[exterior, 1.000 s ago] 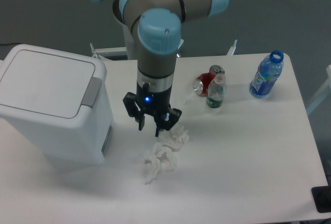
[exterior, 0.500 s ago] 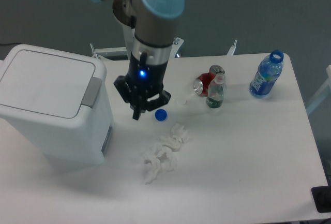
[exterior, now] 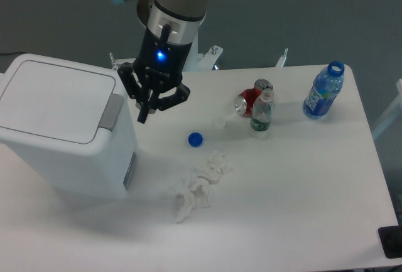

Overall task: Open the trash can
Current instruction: 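Move the gripper toward the trash bin lid's front edge, then hook the gripper finger under the lid edge and hold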

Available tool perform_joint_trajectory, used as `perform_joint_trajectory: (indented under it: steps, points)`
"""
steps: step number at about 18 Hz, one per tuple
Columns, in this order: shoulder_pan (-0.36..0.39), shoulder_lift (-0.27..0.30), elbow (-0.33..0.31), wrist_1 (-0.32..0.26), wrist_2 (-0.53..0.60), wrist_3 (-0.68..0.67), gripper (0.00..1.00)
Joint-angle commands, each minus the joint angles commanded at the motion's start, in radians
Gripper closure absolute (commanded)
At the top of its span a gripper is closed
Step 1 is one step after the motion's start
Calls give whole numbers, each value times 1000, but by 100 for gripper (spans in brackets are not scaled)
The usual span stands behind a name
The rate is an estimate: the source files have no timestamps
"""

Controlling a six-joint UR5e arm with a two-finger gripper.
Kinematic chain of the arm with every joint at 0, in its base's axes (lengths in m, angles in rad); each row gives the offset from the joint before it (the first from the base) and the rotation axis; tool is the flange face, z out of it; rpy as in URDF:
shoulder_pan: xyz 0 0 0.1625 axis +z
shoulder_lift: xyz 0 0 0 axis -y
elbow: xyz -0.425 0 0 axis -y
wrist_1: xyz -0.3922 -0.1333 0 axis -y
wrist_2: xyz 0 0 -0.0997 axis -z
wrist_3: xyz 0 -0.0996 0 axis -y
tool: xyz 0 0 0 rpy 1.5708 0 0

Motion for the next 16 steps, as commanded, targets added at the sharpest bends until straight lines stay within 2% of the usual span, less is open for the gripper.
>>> perform_joint_trajectory:
  steps: [4,16]
  points:
    - [-17,28,-35,3,-2,-9,98]
    - [-37,17,-60,11,2,-12,98]
